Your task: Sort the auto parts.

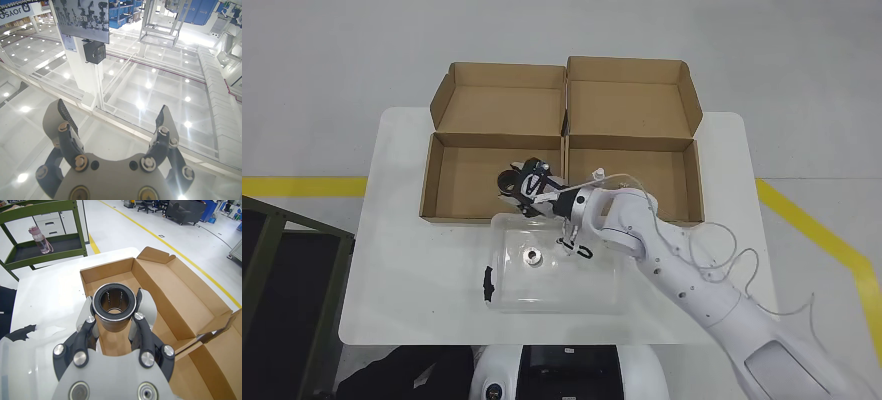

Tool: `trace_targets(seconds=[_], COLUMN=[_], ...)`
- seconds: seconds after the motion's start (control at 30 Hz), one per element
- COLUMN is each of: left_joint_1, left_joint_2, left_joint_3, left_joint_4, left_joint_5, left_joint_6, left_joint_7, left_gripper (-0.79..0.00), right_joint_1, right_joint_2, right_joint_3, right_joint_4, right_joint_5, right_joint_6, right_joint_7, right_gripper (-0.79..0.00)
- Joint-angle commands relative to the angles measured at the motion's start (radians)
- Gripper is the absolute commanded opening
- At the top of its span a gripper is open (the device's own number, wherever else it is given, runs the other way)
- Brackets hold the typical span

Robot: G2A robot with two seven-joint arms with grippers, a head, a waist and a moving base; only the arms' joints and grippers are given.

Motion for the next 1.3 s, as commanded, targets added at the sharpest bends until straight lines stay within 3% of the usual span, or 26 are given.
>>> trace_targets(seconds=[0.0,0.5,0.97,1.2,1.27], left_joint_1=[0.000,0.000,0.000,0.000,0.000], left_joint_2=[0.000,0.000,0.000,0.000,0.000], left_joint_3=[0.000,0.000,0.000,0.000,0.000], left_joint_4=[0.000,0.000,0.000,0.000,0.000], left_joint_5=[0.000,0.000,0.000,0.000,0.000], left_joint_6=[0.000,0.000,0.000,0.000,0.000], left_joint_7=[0.000,0.000,0.000,0.000,0.000], left_gripper=[0.000,0.000,0.000,0.000,0.000], right_joint_1=[0.027,0.142,0.189,0.193,0.193], right_joint_2=[-0.016,-0.120,-0.185,-0.203,-0.208], right_joint_3=[-0.023,-0.121,-0.146,-0.144,-0.143], right_joint_4=[0.048,0.298,0.435,0.469,0.477], right_joint_5=[0.007,0.011,-0.001,-0.017,-0.021], right_joint_6=[-0.001,0.039,0.058,0.058,0.055], right_joint_7=[-0.010,-0.031,0.004,0.022,0.023], right_gripper=[-0.785,-0.785,-0.785,-0.526,-0.505])
